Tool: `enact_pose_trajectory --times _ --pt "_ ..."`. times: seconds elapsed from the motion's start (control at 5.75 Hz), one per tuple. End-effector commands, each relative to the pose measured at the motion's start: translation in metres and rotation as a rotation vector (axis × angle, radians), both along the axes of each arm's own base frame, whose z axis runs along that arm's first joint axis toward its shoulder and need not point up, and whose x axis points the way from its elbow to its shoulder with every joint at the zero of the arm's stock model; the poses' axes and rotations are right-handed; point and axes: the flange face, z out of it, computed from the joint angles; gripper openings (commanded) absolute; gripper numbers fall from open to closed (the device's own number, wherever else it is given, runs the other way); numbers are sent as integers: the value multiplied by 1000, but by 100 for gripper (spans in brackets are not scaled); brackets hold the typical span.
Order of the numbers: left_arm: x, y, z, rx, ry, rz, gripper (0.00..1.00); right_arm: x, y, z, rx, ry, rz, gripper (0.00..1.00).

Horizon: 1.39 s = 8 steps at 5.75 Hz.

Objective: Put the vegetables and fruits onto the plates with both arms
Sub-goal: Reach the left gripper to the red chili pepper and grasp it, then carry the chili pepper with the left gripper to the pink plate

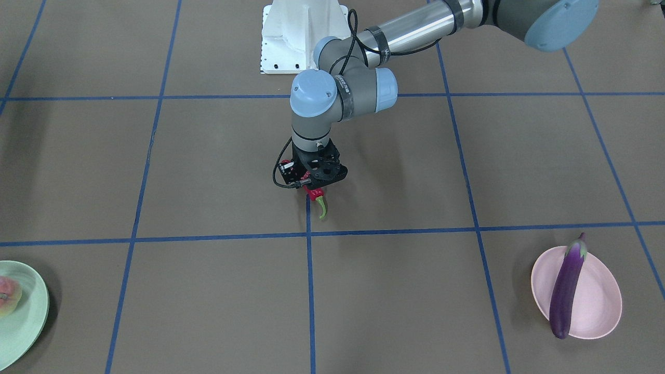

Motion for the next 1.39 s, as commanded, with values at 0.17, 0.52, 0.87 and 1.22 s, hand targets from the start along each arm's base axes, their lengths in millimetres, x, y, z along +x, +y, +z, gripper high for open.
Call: enact_pose_trajectory --times 0.17,0.52,0.87,1.22 --pt "-79 -68 -6 100 -99 119 0 0 0 0 0 1 0 100" --pt "-204 -179 57 303 -180 298 0 0 0 1 -1 1 0 100" --pt "-334 -272 176 389 -281 515 0 -1 -1 1 -1 2 -3 100" --pt "-405 -309 244 403 -392 586 0 -2 -2 1 -1 4 -4 100"
